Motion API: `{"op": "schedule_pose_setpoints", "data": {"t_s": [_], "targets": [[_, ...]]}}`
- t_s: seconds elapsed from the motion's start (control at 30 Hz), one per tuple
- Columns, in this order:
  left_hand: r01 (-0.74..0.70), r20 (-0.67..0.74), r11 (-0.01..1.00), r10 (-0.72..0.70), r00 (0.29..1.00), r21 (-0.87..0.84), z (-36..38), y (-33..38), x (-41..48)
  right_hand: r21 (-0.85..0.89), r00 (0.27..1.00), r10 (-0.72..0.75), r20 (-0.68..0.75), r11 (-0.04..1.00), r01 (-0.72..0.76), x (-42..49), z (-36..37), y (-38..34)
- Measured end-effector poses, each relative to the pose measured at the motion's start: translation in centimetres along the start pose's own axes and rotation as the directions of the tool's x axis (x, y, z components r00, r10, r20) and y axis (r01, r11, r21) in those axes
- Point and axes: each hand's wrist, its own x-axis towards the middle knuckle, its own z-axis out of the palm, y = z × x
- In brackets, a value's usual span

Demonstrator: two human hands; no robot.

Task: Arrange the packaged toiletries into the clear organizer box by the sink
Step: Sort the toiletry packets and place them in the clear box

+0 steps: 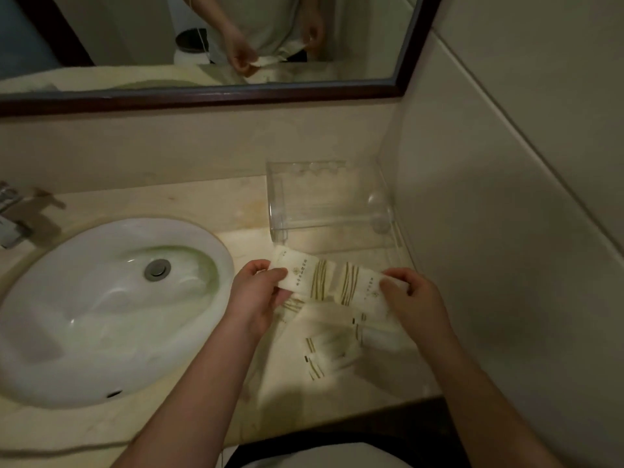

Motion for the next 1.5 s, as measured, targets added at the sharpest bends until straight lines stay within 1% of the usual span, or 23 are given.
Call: {"op": "schedule_pose_setpoints", "data": {"t_s": [0.07, 0.17, 0.27, 0.47, 0.6, 0.67, 0.73, 0.77, 0.8, 0.83, 0.9, 0.93, 1.0, 1.07, 1.1, 1.17, 1.23, 1.27, 1.33, 1.37, 1.4, 1.47, 1.5], "targets": [[-0.027, 0.008, 0.999, 0.027, 1.000, 0.043, 0.1, 0.5, 1.0, 0.058, 0.996, 0.086, -0.012, 0.995, -0.085, 0.6, 0.5, -0.2], [-0.113, 0.048, 0.964, 0.105, 0.993, 0.241, 0.6, 0.7, 2.7, 0.124, 0.985, 0.167, -0.046, 0.979, -0.160, 1.6, 0.5, -0.3], [-0.177, 0.073, 0.899, 0.161, 0.984, 0.401, 1.6, 0.8, 4.0, 0.153, 0.981, 0.186, -0.045, 0.972, -0.177, 2.6, -0.2, -0.6], [-0.234, 0.058, 0.797, 0.244, 0.968, 0.556, 3.5, 0.5, 5.5, 0.162, 0.979, 0.194, -0.066, 0.970, -0.181, 5.1, -1.1, -0.9], [-0.271, 0.061, 0.652, 0.326, 0.943, 0.708, 3.9, -0.1, 5.9, 0.151, 0.976, 0.102, -0.191, 0.986, -0.073, 7.3, -1.2, -2.3], [-0.269, 0.044, 0.588, 0.368, 0.929, 0.763, 3.9, -0.5, 5.8, 0.100, 0.977, 0.032, -0.211, 0.995, -0.011, 8.7, -1.1, -3.3], [-0.255, 0.029, 0.498, 0.417, 0.909, 0.829, 3.9, -0.9, 5.7, -0.040, 0.985, -0.083, -0.152, 0.996, 0.078, 10.5, -0.8, -4.3], [-0.242, 0.024, 0.446, 0.440, 0.898, 0.862, 4.0, -1.0, 5.7, -0.169, 0.986, -0.152, -0.065, 0.976, 0.139, 11.4, -0.6, -4.8], [-0.232, 0.024, 0.401, 0.461, 0.887, 0.886, 4.0, -1.1, 5.6, -0.314, 0.979, -0.193, 0.066, 0.927, 0.204, 12.3, -0.1, -5.3], [-0.225, 0.024, 0.369, 0.476, 0.879, 0.902, 4.1, -1.2, 5.6, -0.451, 0.957, -0.195, 0.215, 0.849, 0.275, 13.1, 0.4, -6.0], [-0.215, 0.037, 0.307, 0.497, 0.867, 0.927, 4.1, -1.2, 5.5, -0.661, 0.877, -0.111, 0.467, 0.615, 0.430, 14.2, 2.2, -7.1], [-0.210, 0.046, 0.274, 0.504, 0.862, 0.939, 4.0, -1.2, 5.4, -0.715, 0.833, -0.057, 0.550, 0.482, 0.506, 14.5, 3.3, -7.5], [-0.201, 0.063, 0.221, 0.507, 0.860, 0.954, 3.9, -1.2, 5.6, -0.738, 0.764, 0.037, 0.644, 0.295, 0.607, 14.7, 5.5, -7.8], [-0.205, 0.091, 0.166, 0.521, 0.849, 0.965, 3.8, -1.2, 5.7, -0.724, 0.725, 0.077, 0.684, 0.183, 0.665, 14.8, 7.1, -7.2], [-0.219, 0.121, 0.123, 0.536, 0.835, 0.968, 3.9, -1.4, 5.7, -0.718, 0.720, 0.059, 0.692, 0.162, 0.677, 14.9, 7.5, -6.7], [-0.265, 0.187, 0.051, 0.582, 0.792, 0.963, 4.1, -2.0, 5.5, -0.709, 0.730, -0.024, 0.683, 0.218, 0.670, 15.0, 7.4, -5.5], [-0.352, 0.263, 0.015, 0.634, 0.727, 0.936, 4.2, -2.4, 5.3, -0.681, 0.746, -0.125, 0.654, 0.331, 0.653, 14.7, 6.4, -4.2], [-0.411, 0.335, -0.030, 0.636, 0.695, 0.911, 4.3, -2.8, 5.3, -0.656, 0.751, -0.195, 0.630, 0.383, 0.650, 14.4, 5.6, -3.4], [-0.505, 0.502, -0.164, 0.557, 0.661, 0.847, 4.4, -3.4, 5.6, -0.603, 0.766, -0.341, 0.545, 0.475, 0.641, 13.6, 4.1, -1.7], [-0.531, 0.560, -0.213, 0.488, 0.669, 0.820, 4.5, -3.7, 5.7, -0.594, 0.785, -0.380, 0.488, 0.515, 0.619, 13.2, 3.6, -0.9], [-0.543, 0.591, -0.239, 0.405, 0.697, 0.805, 4.6, -4.0, 5.8, -0.603, 0.814, -0.386, 0.434, 0.546, 0.581, 12.8, 3.3, -0.2], [-0.538, 0.603, -0.283, 0.253, 0.757, 0.794, 4.7, -4.6, 6.0, -0.655, 0.860, -0.352, 0.369, 0.558, 0.509, 12.3, 3.5, 1.2], [-0.534, 0.608, -0.321, 0.206, 0.767, 0.782, 4.5, -4.9, 6.1, -0.682, 0.875, -0.316, 0.366, 0.549, 0.483, 12.1, 3.9, 1.8]]}}
